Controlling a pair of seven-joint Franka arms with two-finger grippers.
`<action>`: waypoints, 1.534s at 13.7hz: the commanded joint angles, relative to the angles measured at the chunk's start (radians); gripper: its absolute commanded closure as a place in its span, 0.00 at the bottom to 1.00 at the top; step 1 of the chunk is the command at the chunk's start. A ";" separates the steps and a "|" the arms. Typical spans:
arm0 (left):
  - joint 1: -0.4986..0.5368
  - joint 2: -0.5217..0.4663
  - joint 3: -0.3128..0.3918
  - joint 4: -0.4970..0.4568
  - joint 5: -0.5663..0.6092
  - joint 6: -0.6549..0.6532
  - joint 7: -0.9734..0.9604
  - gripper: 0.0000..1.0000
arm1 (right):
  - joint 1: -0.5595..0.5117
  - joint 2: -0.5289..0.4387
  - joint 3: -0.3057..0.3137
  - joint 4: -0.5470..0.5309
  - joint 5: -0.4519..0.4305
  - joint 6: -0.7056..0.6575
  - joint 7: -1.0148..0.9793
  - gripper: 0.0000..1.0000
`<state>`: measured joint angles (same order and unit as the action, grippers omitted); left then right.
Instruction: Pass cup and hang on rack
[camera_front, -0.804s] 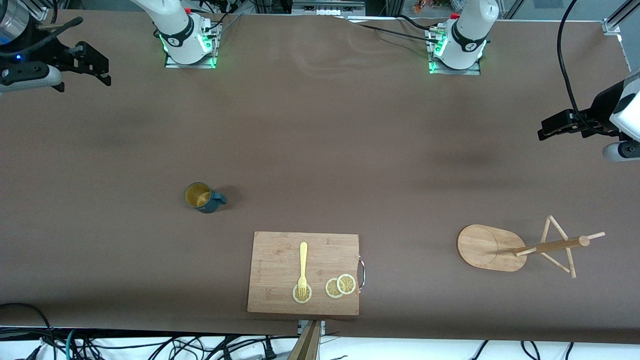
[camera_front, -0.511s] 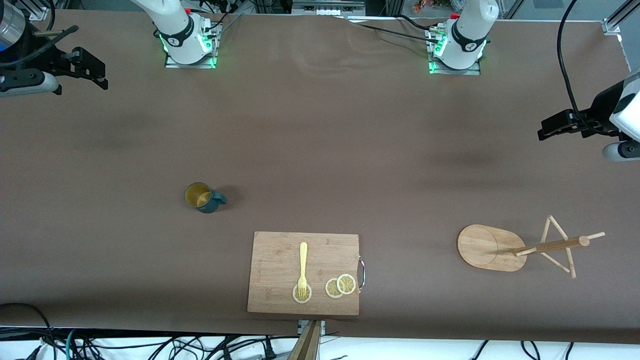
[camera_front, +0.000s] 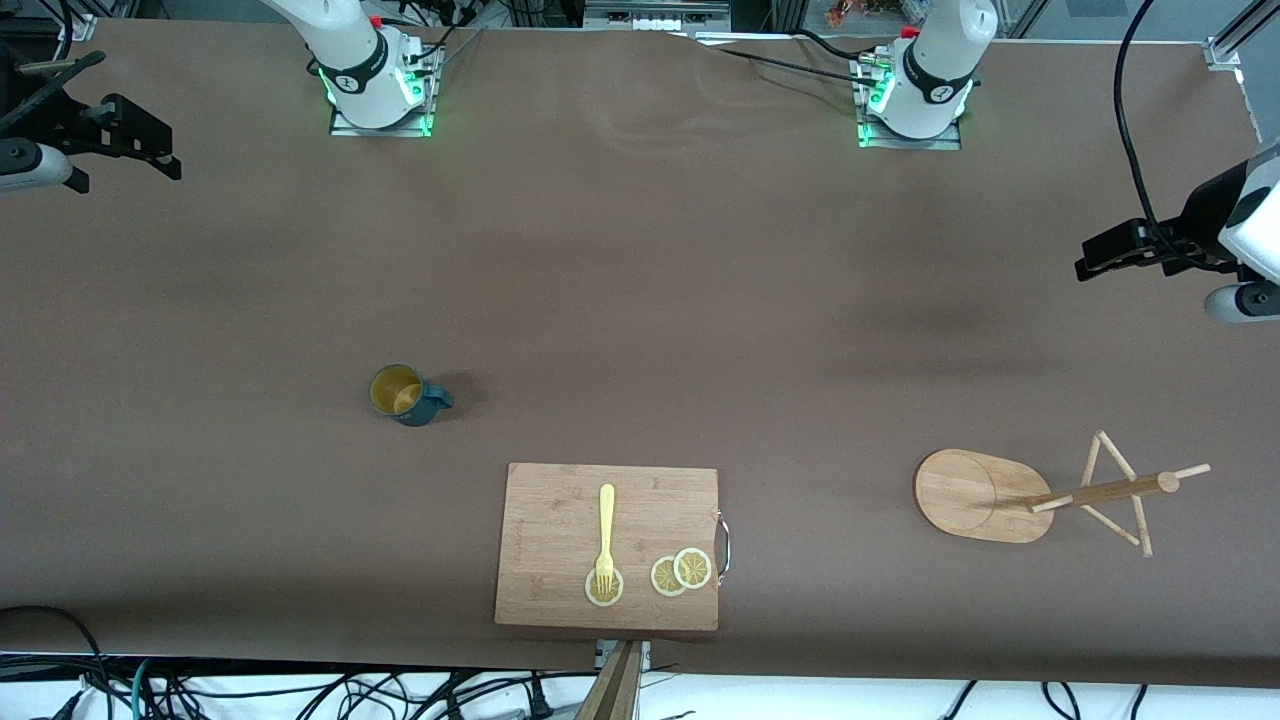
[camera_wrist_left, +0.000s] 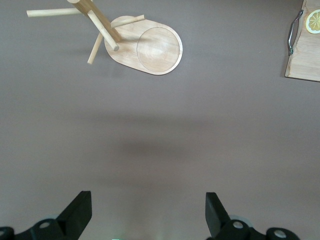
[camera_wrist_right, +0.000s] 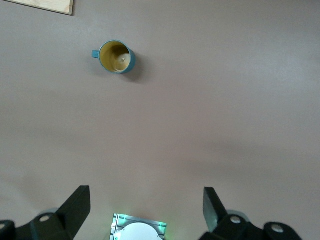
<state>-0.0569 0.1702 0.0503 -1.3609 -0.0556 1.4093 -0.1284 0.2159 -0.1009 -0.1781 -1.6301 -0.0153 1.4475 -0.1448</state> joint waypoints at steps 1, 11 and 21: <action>-0.004 0.020 0.000 0.040 0.005 -0.010 -0.005 0.00 | -0.003 -0.025 0.009 -0.036 -0.005 0.001 -0.016 0.00; -0.004 0.020 0.000 0.040 0.003 -0.012 -0.005 0.00 | -0.003 -0.086 0.009 -0.152 -0.005 0.037 -0.016 0.00; -0.004 0.020 -0.001 0.040 0.003 -0.012 -0.005 0.00 | -0.003 -0.059 0.009 -0.310 0.000 0.266 -0.015 0.00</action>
<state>-0.0574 0.1746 0.0496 -1.3574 -0.0556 1.4093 -0.1284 0.2161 -0.1705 -0.1736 -1.8850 -0.0151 1.6390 -0.1533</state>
